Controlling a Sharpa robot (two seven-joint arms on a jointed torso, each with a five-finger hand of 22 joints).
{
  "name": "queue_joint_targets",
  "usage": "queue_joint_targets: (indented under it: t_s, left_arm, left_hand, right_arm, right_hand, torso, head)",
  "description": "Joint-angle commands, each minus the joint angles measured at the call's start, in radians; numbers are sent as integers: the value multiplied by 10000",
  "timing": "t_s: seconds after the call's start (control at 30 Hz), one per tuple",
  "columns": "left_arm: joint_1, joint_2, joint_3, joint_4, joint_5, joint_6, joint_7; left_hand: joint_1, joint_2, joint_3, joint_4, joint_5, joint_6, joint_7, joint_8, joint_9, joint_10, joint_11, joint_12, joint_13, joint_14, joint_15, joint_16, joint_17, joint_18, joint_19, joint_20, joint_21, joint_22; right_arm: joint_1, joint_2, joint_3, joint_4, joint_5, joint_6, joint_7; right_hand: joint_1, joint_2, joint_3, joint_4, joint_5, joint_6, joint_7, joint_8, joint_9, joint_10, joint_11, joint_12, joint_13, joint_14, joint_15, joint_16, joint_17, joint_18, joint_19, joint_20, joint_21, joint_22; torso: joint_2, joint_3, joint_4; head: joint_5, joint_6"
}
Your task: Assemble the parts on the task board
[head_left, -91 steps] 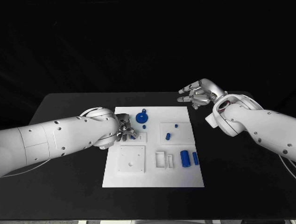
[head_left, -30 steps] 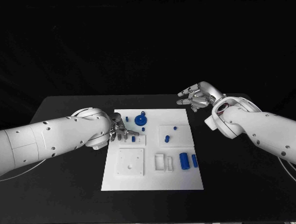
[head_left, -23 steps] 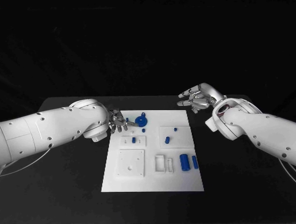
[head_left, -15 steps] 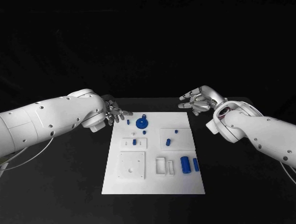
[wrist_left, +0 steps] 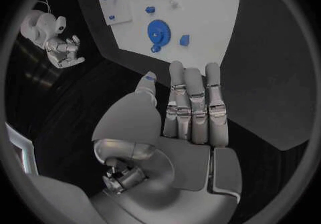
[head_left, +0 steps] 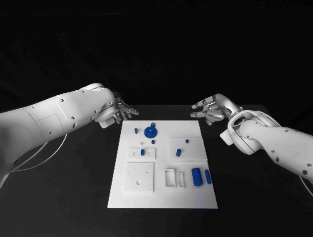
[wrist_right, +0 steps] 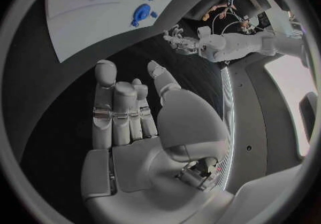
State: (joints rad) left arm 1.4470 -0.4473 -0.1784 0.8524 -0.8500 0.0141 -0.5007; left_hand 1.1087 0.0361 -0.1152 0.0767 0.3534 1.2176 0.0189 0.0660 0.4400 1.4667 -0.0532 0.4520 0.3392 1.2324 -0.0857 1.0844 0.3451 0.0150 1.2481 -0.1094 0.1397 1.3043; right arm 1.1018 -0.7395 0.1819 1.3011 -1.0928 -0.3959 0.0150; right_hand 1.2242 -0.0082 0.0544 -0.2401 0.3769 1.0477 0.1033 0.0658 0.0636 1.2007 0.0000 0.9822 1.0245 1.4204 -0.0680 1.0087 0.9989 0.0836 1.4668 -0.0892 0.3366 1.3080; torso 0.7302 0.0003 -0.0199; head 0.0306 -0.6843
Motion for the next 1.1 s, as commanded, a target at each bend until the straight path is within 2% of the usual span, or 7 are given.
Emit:
queue_joint_targets:
  t_s: [0.03,0.1,0.37,0.43,0.5,0.73,1.1]
  left_arm:
    - [0,233,2,-412,17,1181,170]
    - [-26,377,0,-683,-45,1395,175]
    - [-138,717,-21,-1302,-426,2066,242]
    - [-171,780,-39,-1394,-540,2162,267]
    - [-209,840,-63,-1476,-692,2216,296]
    - [-312,968,-114,-1688,-1051,2192,393]
    - [-359,987,-135,-1846,-1154,2284,489]
  left_hand:
    - [3,78,-20,-100,60,-16,-33,97,518,114,34,1,50,-70,-8,91,-11,-150,9,83,-113,114]
    - [24,70,-29,-174,319,30,-107,222,1122,104,2,38,84,-82,-23,144,-5,-150,33,76,-162,174]
    - [-190,-4,-28,21,513,-658,-306,931,5912,-300,-111,906,622,-341,-70,826,203,-150,-2,51,39,252]
    - [-246,-63,0,172,441,-496,-335,741,6545,-352,-128,1041,653,-358,-75,897,184,-150,-60,53,131,248]
    - [-302,-169,19,310,367,-698,-359,1222,7049,-457,-137,1254,758,-430,-77,1048,228,-150,-109,53,224,254]
    - [-452,-512,280,861,180,-999,-384,2033,7311,-652,-139,1633,827,-517,-79,1254,178,-150,-226,51,481,248]
    - [-492,-624,372,1072,98,-1131,-351,2164,7016,-738,-108,1697,758,-583,-55,1287,93,-150,-309,69,552,239]
  right_arm:
    - [-6,24,5,12,-1,92,93]
    - [-6,33,6,18,-2,93,91]
    - [-5,41,14,55,-2,90,83]
    - [-4,44,19,65,-2,88,80]
    - [-4,46,26,78,-2,86,78]
    - [-3,41,51,119,-3,78,74]
    - [-3,1,77,151,-5,51,67]
  right_hand:
    - [-106,-16,31,-3,80,-9,48,-42,-14,-8,-7,-40,-14,11,-6,-18,12,154,260,13,8,341]
    - [-106,-16,31,-3,80,-9,48,-42,-14,-8,-7,-40,-14,11,-6,-18,12,154,260,13,8,341]
    - [-106,-16,31,-3,80,-9,48,-42,-14,-8,-7,-40,-14,11,-6,-18,12,154,260,13,8,341]
    - [-106,-16,31,-3,80,-9,48,-42,-14,-8,-7,-40,-14,11,-6,-18,12,154,260,13,8,341]
    - [-106,-16,31,-3,80,-9,48,-42,-14,-8,-7,-40,-14,11,-6,-18,12,154,260,13,8,341]
    - [-102,-34,51,-9,101,-25,51,-41,-14,-2,-7,-41,-17,16,-4,-11,20,151,265,14,37,348]
    - [-86,-39,61,-13,86,-20,49,-40,-14,17,-9,-28,-9,25,-7,6,37,150,275,11,58,352]
  torso:
    - [70,-17,-75]
    - [82,-14,-104]
    - [165,-10,-153]
    - [186,-13,-166]
    - [206,-14,-184]
    - [217,-17,-193]
    - [215,-19,-169]
  head:
    - [58,40]
    - [77,57]
    - [116,122]
    - [138,157]
    - [155,178]
    - [146,158]
    - [72,118]
